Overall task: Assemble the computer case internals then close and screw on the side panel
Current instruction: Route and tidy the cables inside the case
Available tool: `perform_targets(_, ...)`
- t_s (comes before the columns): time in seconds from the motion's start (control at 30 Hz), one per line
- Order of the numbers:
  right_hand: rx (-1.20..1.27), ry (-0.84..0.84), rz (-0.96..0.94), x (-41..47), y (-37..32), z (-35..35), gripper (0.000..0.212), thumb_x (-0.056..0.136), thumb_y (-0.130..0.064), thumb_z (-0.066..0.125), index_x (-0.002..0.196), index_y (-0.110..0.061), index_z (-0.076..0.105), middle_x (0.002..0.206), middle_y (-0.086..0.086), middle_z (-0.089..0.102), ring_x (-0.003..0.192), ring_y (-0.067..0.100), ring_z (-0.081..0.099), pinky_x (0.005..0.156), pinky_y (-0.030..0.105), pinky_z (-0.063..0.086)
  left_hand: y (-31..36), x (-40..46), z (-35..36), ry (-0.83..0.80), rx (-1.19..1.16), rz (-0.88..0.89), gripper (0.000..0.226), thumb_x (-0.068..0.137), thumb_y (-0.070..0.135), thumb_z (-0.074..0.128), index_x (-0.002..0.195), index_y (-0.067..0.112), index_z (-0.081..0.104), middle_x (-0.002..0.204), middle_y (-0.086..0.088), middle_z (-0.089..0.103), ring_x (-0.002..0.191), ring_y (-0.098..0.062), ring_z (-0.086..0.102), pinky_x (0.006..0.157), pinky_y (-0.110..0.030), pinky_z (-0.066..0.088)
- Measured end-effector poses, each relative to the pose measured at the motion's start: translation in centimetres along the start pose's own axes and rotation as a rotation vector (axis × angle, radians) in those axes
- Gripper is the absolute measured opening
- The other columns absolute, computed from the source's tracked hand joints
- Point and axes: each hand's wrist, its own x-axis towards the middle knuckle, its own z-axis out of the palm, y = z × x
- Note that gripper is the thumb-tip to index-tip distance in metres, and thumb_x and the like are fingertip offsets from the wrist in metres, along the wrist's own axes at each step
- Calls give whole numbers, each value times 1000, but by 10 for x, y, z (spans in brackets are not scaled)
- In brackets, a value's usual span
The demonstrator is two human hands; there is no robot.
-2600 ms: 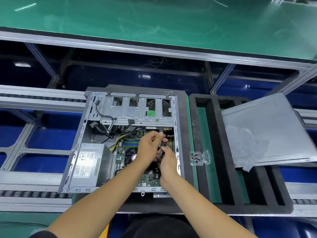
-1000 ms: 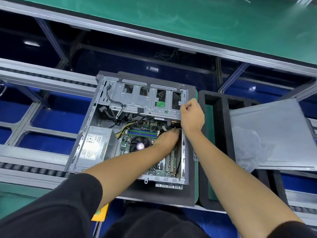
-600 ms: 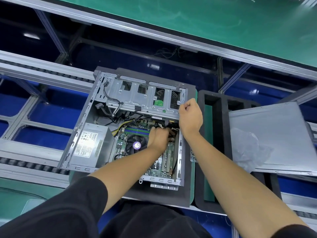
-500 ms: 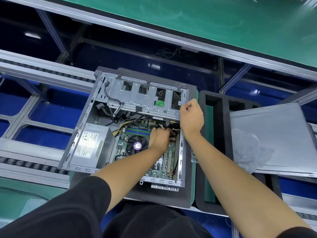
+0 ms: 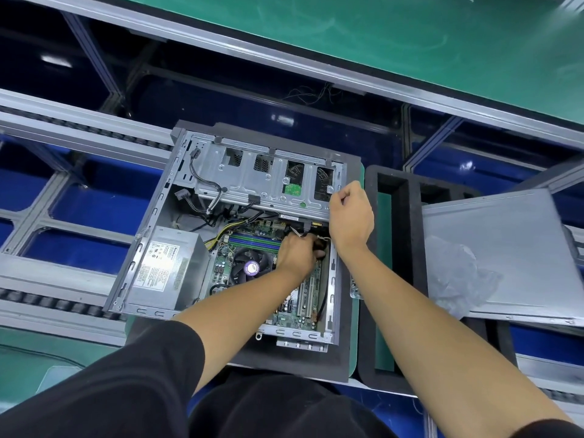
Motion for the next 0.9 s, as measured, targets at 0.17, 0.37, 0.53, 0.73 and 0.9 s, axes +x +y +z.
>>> perform_targets(0.17,-6,3,-3,-1,-2,0,12,96,-21,54,85,-16,51,87,-2,59,69,21,57,70,47,53,6,-3,0,-14,-74,-66,30,100,31,61,125,13,64,112,-22,63,107,-38,56,75,-35,40)
perform_targets(0.37,-15,-2,-5,-1,-2,-1,12,95,-20,56,86,-16,51,85,-3,58,68,21,57,70,48,53,8,-6,-1,16,-73,-88,26,98,31,63,114,11,63,99,-18,65,91,-38,64,62,-33,39)
perform_targets(0.53,-22,-7,-10,-2,-4,-3,11,95,-20,57,86,-16,52,86,-3,57,69,23,57,74,49,52,6,-5,-3,-22,-29,-65,22,95,20,60,116,16,63,106,-18,66,95,-39,63,66,-31,39)
perform_targets(0.73,-16,-7,-14,-1,-5,-3,13,95,-19,56,84,-17,50,85,-2,56,69,22,56,73,49,52,-2,-2,-2,-5,21,50,34,85,1,60,112,22,68,97,-10,73,90,-35,65,63,-28,35)
perform_targets(0.9,-28,-3,-24,-2,-6,-3,15,94,-18,55,83,-18,47,85,-2,56,68,23,54,73,48,50,2,1,2,-11,17,-1,25,90,13,61,115,10,64,104,-22,66,97,-41,60,67,-33,37)
